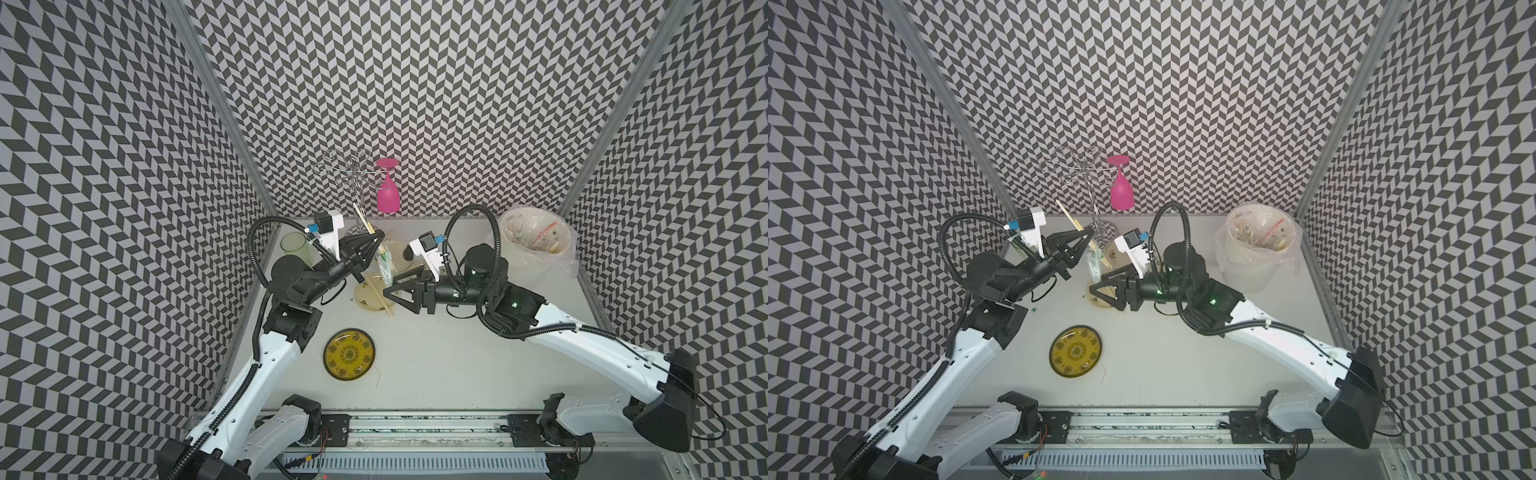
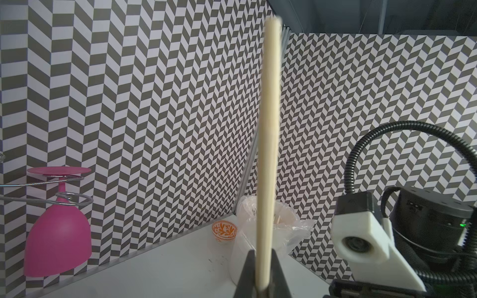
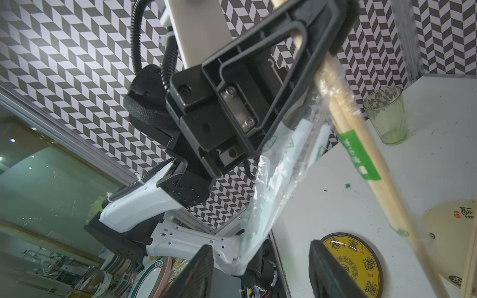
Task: Remove the packaging of disposable chopsticks
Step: Remove the packet bag from the disposable chopsticks.
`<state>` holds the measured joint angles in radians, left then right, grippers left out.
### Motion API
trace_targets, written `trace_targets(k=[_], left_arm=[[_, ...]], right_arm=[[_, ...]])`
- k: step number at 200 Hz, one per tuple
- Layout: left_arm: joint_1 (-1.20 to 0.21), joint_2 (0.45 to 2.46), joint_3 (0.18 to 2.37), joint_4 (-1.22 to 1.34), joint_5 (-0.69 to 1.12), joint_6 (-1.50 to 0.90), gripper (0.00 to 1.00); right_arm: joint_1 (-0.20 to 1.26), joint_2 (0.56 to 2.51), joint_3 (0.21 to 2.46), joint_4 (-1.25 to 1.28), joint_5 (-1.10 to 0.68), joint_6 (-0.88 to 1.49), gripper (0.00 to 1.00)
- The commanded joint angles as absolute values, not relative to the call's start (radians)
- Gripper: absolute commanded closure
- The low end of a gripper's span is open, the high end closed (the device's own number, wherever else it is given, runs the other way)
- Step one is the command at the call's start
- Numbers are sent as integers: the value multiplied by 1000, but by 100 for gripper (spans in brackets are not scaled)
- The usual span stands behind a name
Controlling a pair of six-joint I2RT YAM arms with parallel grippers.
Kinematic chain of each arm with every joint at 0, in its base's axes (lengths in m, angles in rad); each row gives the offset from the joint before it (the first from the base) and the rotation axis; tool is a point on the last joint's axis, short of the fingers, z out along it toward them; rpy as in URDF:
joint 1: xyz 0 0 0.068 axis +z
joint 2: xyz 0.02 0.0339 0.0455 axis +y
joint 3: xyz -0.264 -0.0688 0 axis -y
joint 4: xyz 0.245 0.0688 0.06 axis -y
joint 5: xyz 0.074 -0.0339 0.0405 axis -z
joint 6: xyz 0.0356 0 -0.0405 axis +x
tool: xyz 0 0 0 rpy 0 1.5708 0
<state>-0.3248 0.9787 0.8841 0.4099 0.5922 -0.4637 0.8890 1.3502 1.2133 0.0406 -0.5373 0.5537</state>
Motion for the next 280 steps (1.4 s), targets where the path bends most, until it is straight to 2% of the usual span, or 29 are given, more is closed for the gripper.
trace_targets(k=[1,36,62,76,87,177,221,244,280], left_arm=[[-325,957,873,418,579,-450,100],[-326,961,874,415,581,-447,100],[-327,956,877,410,581,-445,100],[-327,952,881,401,577,-440,100],[-324,949,884,395,569,-439,100],[-287,931,905,341,504,-436,100],[-273,925,902,347,502,-440,100],[-273,925,902,347,502,-439,100],[-272,921,888,374,512,-458,100]], right_arm=[[891,1369,1269,134,-523,603,40],[891,1395,1299,172,-514,632,47],[890,1419,1318,164,-514,639,74],[888,1421,1315,145,-513,635,94],[887,1412,1301,118,-499,629,100],[796,1214,978,-19,-441,658,100],[747,1154,938,-111,-430,631,100],[733,1122,978,-180,-376,589,100],[721,1118,1008,-182,-383,584,100]])
